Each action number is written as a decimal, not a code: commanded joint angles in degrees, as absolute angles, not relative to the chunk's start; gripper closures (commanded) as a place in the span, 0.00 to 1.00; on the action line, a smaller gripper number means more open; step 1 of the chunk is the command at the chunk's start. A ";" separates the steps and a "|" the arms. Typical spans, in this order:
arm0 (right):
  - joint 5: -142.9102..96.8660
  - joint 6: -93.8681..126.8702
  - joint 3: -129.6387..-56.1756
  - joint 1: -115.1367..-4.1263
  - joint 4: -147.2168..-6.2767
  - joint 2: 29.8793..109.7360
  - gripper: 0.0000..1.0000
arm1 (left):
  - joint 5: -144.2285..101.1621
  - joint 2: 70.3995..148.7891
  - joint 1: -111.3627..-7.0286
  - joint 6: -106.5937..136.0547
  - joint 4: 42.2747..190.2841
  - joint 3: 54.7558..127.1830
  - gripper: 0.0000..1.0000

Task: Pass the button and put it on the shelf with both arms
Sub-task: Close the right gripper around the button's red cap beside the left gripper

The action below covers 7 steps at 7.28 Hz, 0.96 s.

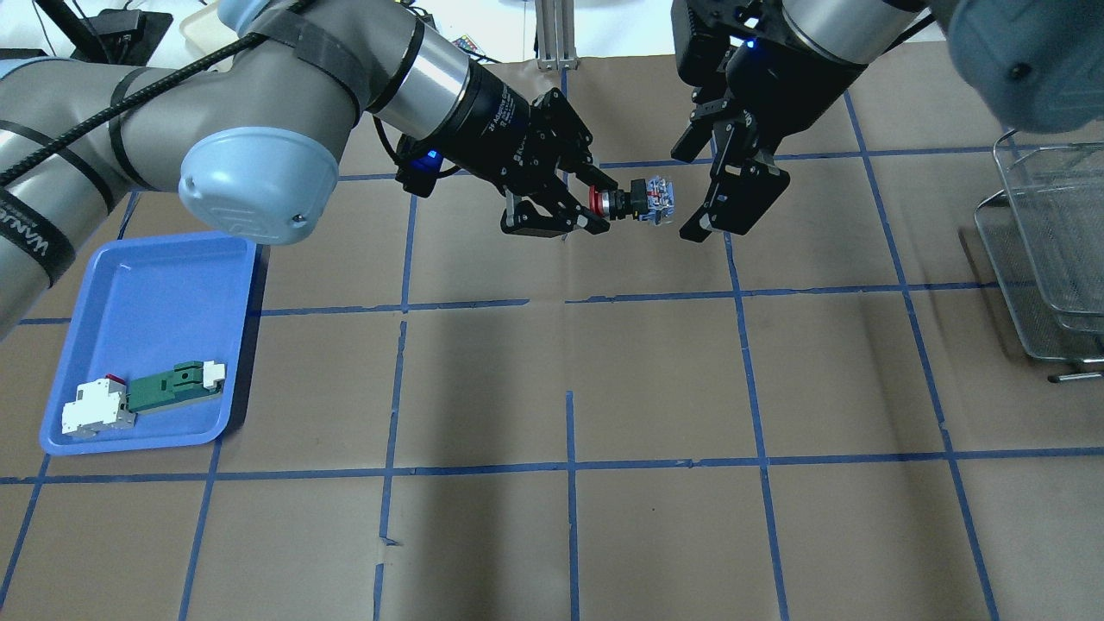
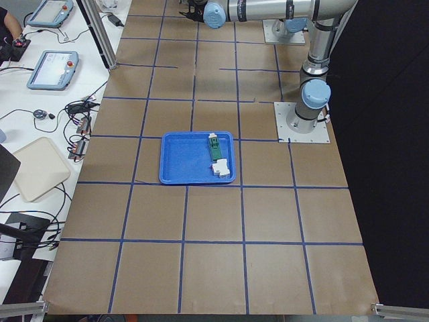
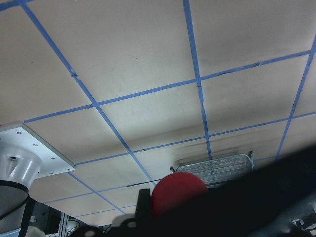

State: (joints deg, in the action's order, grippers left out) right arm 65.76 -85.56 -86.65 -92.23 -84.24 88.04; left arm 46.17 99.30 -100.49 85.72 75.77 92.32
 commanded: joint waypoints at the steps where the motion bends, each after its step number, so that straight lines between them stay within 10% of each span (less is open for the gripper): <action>1: 65.92 -85.61 -87.54 -92.37 -86.12 88.24 0.00 | 46.06 98.71 -100.55 85.78 75.76 92.37 1.00; 7: 65.92 -84.02 -89.55 -94.75 -92.20 87.89 0.00 | 45.97 97.91 -100.72 86.13 75.76 92.37 1.00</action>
State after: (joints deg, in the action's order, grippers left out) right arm 65.82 -84.44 -88.64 -94.29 -91.51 87.91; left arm 45.97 97.98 -100.69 86.12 75.76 92.37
